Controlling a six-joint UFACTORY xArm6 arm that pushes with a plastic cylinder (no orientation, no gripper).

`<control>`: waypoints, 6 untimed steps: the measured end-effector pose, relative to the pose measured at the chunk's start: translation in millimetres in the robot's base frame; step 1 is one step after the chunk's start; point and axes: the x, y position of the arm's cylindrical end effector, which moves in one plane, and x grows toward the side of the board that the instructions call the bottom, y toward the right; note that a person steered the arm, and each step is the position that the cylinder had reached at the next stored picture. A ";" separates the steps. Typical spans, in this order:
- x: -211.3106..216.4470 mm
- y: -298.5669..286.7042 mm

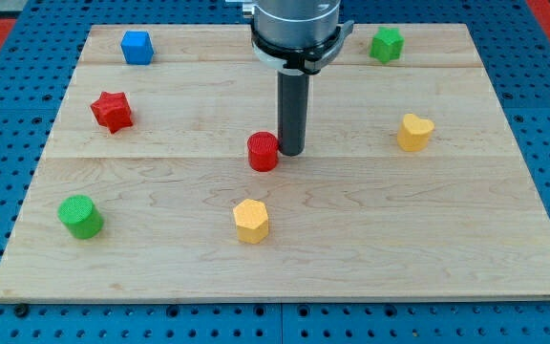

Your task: Place the red circle at the right side of the red star

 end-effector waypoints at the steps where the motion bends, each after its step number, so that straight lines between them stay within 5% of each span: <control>1: 1.4 16.4; 5: -13.2 18.8; 6: 14.6 30.4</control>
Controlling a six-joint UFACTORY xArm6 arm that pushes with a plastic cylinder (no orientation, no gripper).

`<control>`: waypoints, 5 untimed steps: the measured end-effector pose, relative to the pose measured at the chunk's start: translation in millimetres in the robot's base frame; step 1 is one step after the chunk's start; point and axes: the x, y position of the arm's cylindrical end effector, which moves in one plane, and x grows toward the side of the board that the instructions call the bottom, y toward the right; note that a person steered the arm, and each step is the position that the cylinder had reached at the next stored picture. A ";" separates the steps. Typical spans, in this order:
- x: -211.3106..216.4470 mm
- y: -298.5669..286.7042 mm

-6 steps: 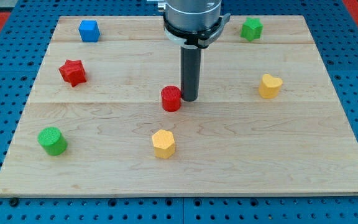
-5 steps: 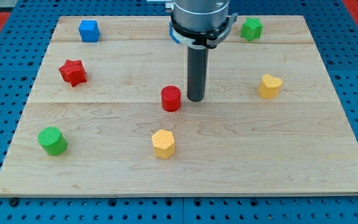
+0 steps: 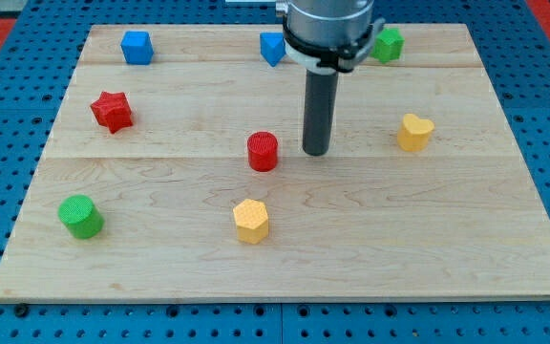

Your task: Place the red circle at the right side of the red star

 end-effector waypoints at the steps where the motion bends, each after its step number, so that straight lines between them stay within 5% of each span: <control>1: 13.8 -41.6; 5: -37.9 -104.9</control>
